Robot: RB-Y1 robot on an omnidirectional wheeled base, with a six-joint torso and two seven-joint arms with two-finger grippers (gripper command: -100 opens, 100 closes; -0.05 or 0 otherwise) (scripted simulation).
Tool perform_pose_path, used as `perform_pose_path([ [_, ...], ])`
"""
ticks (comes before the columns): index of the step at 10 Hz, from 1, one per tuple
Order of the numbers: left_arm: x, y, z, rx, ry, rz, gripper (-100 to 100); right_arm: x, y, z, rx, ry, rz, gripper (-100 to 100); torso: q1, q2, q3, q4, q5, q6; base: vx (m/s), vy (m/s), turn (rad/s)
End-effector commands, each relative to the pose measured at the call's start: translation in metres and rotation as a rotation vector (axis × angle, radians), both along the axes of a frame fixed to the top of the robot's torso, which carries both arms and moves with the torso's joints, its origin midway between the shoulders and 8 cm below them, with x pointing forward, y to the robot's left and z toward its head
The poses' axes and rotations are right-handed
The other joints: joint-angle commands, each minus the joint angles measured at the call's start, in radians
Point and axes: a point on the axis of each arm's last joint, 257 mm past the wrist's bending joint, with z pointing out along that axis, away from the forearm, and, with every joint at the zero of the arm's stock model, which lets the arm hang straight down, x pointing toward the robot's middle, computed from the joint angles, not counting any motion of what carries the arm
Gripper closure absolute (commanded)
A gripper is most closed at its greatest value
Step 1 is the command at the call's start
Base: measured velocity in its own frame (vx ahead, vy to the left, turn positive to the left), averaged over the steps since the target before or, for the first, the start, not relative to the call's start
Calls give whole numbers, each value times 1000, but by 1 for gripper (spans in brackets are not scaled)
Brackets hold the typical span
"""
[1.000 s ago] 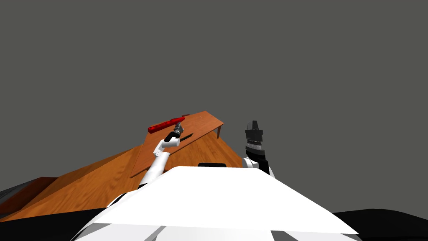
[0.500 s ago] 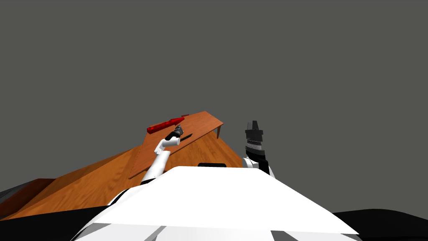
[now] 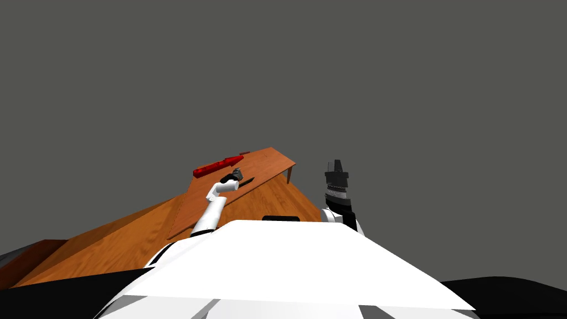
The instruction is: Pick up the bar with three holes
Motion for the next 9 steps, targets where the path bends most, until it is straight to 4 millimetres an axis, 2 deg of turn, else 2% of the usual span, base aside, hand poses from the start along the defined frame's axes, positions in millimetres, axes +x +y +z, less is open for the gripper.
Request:
perform_pose_path([
  [1, 0, 1, -9, -9, 20, 6, -100, 0, 0, 0, 0, 0, 0, 0, 0, 0, 0, 0, 0, 0, 11, 0, 4],
  [4, -5, 8, -37, -77, 125, 47, -100, 0, 0, 0, 0, 0, 0, 0, 0, 0, 0, 0, 0, 0, 29, 3, -15],
  [5, -12, 9, -52, -88, 162, 56, -100, 0, 0, 0, 0, 0, 0, 0, 0, -1, -1, 0, 0, 0, 37, 7, -7],
  [6, -12, 11, -57, -113, 192, 70, -100, 0, 0, 0, 0, 0, 0, 0, 0, -1, -1, 0, 0, 0, 39, 17, -17],
  [9, -30, 13, -90, -162, 300, 101, -100, 0, 0, 0, 0, 0, 0, 0, 1, -2, -1, 0, 0, 0, 48, 11, -10],
])
